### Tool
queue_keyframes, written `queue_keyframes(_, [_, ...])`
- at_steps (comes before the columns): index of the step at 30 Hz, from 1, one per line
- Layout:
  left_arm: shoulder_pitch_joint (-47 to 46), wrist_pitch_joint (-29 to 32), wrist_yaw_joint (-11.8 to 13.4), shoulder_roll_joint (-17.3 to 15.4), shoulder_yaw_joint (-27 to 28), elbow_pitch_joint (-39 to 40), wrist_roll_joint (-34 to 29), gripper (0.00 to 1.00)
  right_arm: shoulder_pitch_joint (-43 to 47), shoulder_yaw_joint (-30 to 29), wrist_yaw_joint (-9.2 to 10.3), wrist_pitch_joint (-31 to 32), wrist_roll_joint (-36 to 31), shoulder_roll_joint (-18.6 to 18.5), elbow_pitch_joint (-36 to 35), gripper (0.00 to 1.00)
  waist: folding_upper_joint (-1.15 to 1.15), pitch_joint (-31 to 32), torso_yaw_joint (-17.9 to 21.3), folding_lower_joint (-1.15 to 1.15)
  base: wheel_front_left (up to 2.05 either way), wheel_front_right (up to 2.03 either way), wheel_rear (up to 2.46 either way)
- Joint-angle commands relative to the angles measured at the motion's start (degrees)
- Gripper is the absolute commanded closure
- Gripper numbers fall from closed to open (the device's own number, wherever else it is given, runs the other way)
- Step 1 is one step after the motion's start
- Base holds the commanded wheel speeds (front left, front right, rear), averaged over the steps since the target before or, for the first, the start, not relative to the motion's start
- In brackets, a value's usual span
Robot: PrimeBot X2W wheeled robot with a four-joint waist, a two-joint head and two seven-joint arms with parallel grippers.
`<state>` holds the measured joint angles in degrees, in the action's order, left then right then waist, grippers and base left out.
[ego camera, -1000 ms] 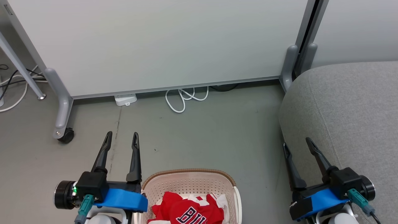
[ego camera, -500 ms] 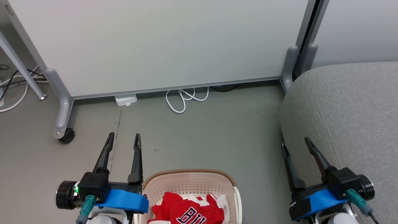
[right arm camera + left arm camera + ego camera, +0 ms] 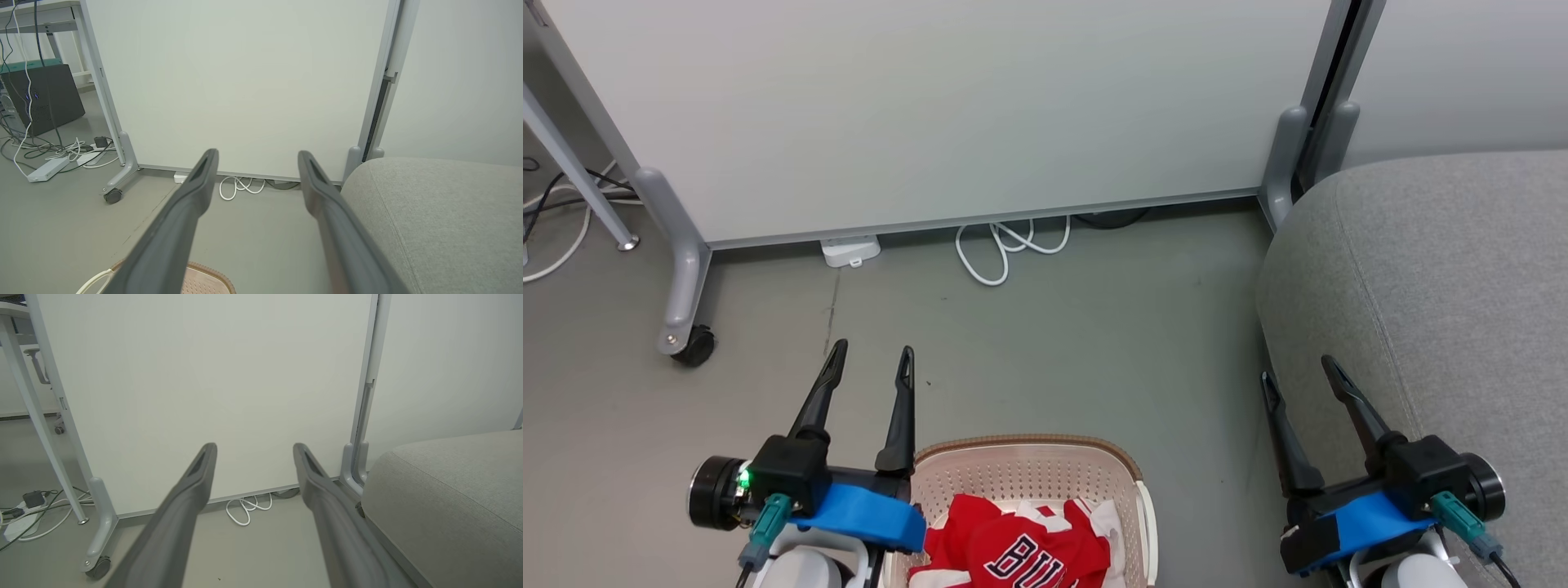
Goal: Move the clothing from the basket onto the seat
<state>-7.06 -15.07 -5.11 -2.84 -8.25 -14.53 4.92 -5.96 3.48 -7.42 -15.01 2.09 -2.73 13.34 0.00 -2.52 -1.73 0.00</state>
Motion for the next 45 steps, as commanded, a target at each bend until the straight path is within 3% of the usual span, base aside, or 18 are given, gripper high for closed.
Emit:
queue_keyframes(1, [-1.20,-0.16,-0.47,-0.15,-0.28,-0.61,-0.35,0.00,-1.07,0.07,-0.13,-0.26,-0.37,-0.28,-0.25,0.00,0.00,-0.56,0.16,0.00,0.00,0.00,0.00])
queue_keyframes(14, [-11.47,-0.15,-2.41,-2.45,-7.16,-12.66,0.08,0.00,-5.49,0.60,-0.13,-0.23,-0.75,-0.26,-2.53,0.00,0.00,-10.11,3.10,0.00,0.00,0.00,0.00])
queue_keyframes(26, [-24.48,-0.16,-2.36,-7.43,-22.85,-26.29,5.36,0.00,-11.80,1.00,-0.11,-0.23,-0.48,-0.23,-5.92,0.00,0.00,-23.68,7.16,0.00,0.00,0.00,0.00])
queue_keyframes(34, [-33.01,-0.16,-2.37,-8.53,-35.20,-37.59,10.29,0.00,-15.68,0.72,-0.08,-0.23,-0.92,-0.23,-8.19,0.00,0.00,-31.97,8.29,0.00,0.00,0.00,0.00])
queue_keyframes(45, [-39.00,0.28,-2.36,-8.87,-51.66,-45.95,15.84,0.00,-19.00,0.48,-0.08,-0.23,-0.56,-0.22,-10.13,0.00,0.00,-39.94,9.55,0.00,0.00,0.00,0.00])
